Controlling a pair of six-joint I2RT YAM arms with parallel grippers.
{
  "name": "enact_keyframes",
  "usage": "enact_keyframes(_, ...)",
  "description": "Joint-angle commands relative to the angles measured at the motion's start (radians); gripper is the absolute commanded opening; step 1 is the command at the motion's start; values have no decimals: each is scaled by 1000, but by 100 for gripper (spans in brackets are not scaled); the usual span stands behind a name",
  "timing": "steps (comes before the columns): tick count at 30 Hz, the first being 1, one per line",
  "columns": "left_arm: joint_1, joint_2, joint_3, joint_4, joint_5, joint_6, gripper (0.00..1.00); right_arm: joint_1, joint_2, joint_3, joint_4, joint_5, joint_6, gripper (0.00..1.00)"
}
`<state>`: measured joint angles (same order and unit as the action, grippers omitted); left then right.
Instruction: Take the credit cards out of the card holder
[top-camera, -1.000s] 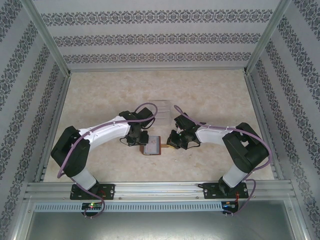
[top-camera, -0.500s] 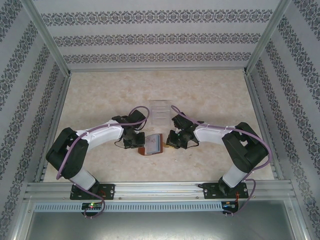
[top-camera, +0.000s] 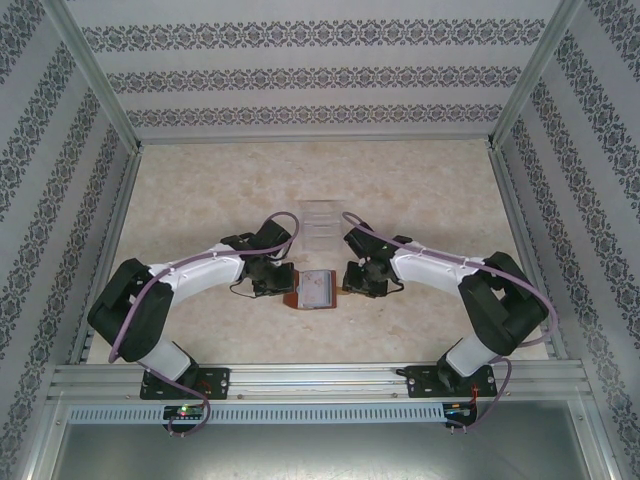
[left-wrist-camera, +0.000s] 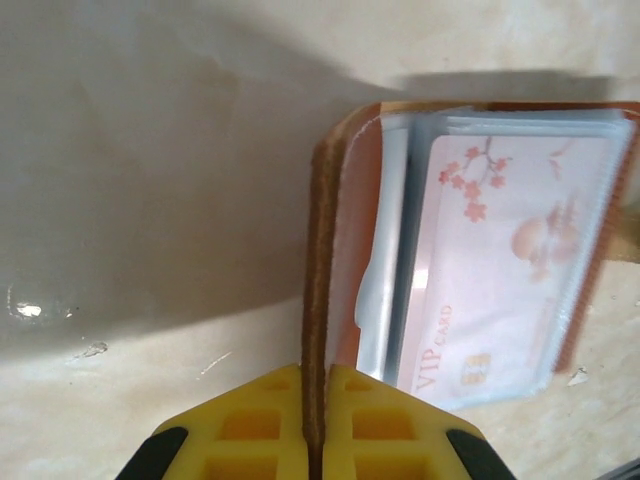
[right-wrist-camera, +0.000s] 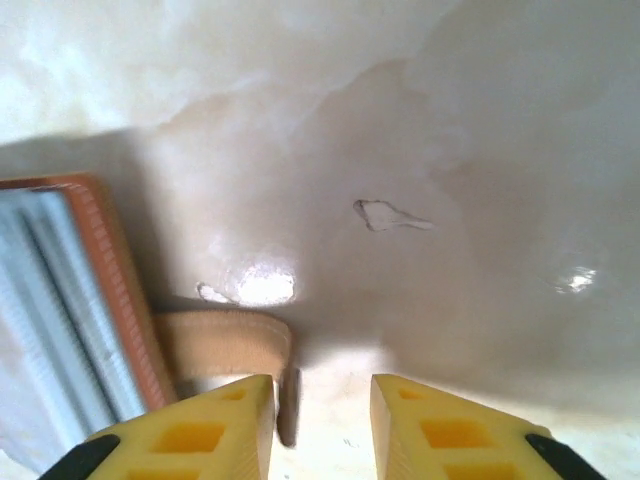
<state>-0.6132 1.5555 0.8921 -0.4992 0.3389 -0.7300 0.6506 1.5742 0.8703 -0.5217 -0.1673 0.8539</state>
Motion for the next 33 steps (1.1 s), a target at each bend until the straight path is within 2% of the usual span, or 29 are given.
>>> enact_keyframes(1, 3, -42, 0, -6, 7, 8, 5, 10, -49, 62, -102, 64, -26, 38)
enact_keyframes(6, 3, -51, 0, 7, 32, 1, 5, 57, -76, 132, -116, 64, -23, 40)
enact_keyframes(12, 3, -45, -16, 58, 66, -16, 5, 117, 17, 215, -100, 6, -18, 44)
enact_keyframes(17, 3, -38, -20, 66, 65, -16, 5, 130, 108, 237, -48, -35, 0, 42)
enact_keyframes(33, 2, -24, -34, 55, 47, -9, 7, 129, 238, 216, -8, 3, -6, 29)
